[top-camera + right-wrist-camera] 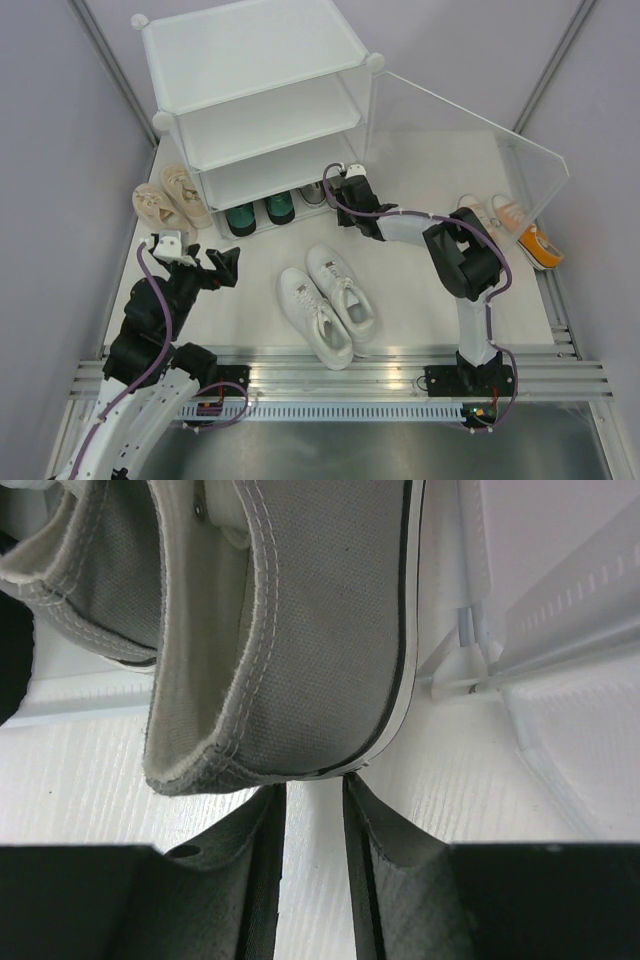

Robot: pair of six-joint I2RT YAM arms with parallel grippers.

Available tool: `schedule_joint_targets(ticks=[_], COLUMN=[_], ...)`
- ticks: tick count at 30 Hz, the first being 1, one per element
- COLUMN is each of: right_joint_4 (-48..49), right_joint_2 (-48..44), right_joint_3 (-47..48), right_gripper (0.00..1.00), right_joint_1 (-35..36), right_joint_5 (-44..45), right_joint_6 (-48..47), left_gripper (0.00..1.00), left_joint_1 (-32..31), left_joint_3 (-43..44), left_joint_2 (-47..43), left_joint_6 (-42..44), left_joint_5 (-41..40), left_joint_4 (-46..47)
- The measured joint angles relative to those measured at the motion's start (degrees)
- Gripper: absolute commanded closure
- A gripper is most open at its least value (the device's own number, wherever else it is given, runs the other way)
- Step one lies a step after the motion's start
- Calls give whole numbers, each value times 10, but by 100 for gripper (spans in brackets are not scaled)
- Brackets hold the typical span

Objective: Place and organize the shoes in the shoe cabinet

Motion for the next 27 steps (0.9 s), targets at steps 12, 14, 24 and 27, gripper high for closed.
schedule_joint_targets(ticks=[12, 14, 24, 27], right_joint_4=[75, 99, 203, 216], right_joint_2=[-54, -86, -130, -100], right_joint_3=[-82, -115, -145, -108], right_gripper=[41, 47, 69, 69], right_joint_1=[-6, -6, 39, 60], right_joint_5=[-3, -4, -41, -40], right_joint_6=[7, 11, 32, 32], left_gripper=[0, 0, 0, 0], left_joint_1=[0, 0, 0, 0], left_joint_3=[0, 0, 0, 0], left_joint_2=[2, 2, 2, 2], left_joint_6=[0, 0, 0, 0], left_joint_5=[0, 0, 0, 0], left_joint_4=[0, 0, 0, 0])
